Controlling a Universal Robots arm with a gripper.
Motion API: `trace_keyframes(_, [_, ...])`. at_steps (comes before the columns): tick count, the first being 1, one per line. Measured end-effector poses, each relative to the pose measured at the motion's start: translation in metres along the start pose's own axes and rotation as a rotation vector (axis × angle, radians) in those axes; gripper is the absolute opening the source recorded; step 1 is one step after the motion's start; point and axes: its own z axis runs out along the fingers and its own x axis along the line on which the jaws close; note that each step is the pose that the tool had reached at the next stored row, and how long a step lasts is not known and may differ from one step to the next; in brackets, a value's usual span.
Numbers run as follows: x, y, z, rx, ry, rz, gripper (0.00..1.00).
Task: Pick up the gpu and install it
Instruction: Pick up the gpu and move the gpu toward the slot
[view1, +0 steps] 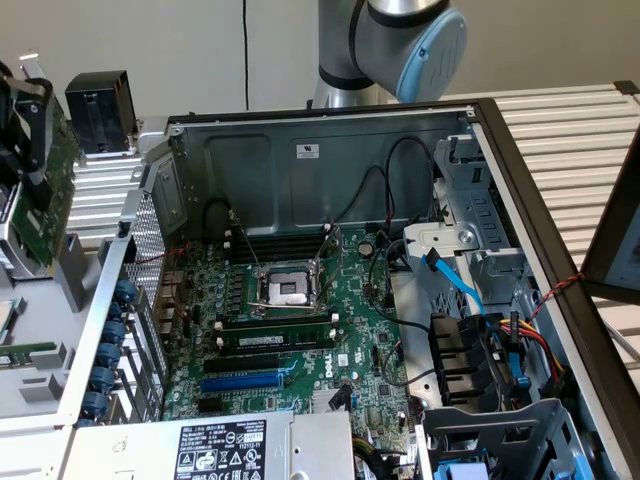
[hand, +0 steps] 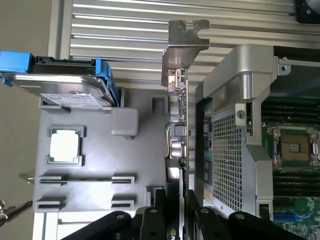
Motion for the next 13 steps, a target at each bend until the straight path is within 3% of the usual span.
trace_keyframes(3, [-0.008,-0.0045,-0.0135,0.0,0.0037,0.0,0.27])
trace_keyframes(7, [-0.018,-0.0073,-0.0304,0.0,0.0136,0.002,0.27])
trace_keyframes(9, [-0.022,-0.0081,-0.0356,-0.0009,0.0219,0.003,0.27])
trace_keyframes(13, [-0.029,-0.009,-0.0411,-0.0044,0.0449,0.007,0.27])
